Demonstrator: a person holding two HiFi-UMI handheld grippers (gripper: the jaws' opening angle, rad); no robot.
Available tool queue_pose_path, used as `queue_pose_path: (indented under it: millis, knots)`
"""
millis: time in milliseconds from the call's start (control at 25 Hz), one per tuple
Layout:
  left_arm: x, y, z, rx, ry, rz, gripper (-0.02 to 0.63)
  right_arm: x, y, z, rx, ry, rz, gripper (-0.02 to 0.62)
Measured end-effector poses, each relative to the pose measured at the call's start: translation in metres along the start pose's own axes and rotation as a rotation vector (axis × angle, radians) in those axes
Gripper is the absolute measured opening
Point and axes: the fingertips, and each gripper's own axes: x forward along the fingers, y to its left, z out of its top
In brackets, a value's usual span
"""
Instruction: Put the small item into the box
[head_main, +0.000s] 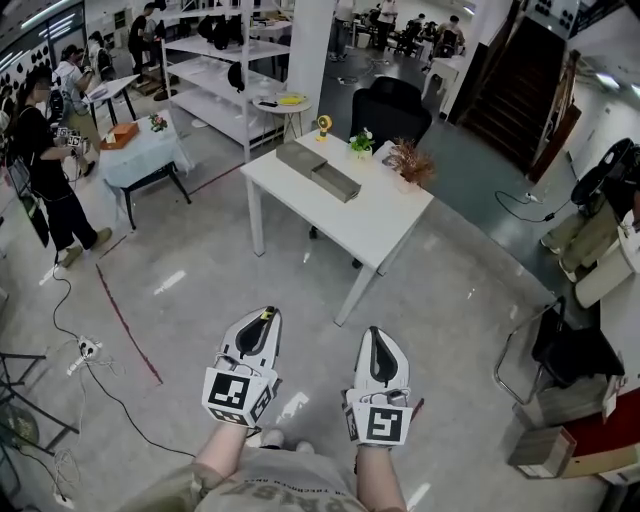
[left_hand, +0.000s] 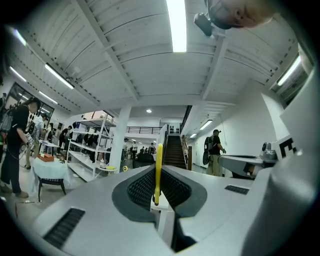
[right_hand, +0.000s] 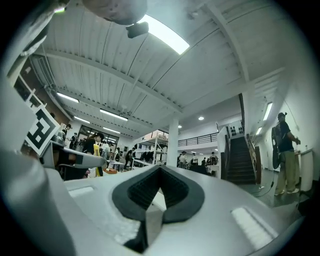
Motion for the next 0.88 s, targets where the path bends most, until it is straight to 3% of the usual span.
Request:
queue_pose_path:
  millis: [120,200,280,360,880]
  knots:
    - [0.003,0.012,0.006,0.000,-0.003,-0.002,0.032,0.008,0.003,0.002,0.068,-0.018,0.018,0.001]
    - [0.005,0.023,0.010,-0.003,-0.002,-0.001,0.031,0.015,0.007,0.001,0.106,-0.020,0.040,0.087]
    - [0.008,0.033,0.011,-0.008,0.000,-0.001,0.032,0.021,0.009,-0.001,0.133,-0.019,0.048,0.241]
    - [0.011,0.042,0.013,-0.010,-0.001,-0.002,0.032,0.027,0.010,-0.003,0.143,-0.016,0.045,0.313]
    - [0.025,0.074,0.004,-0.035,0.026,-0.033,0.032,0.048,0.023,-0.012,0.118,0.016,0.007,0.328]
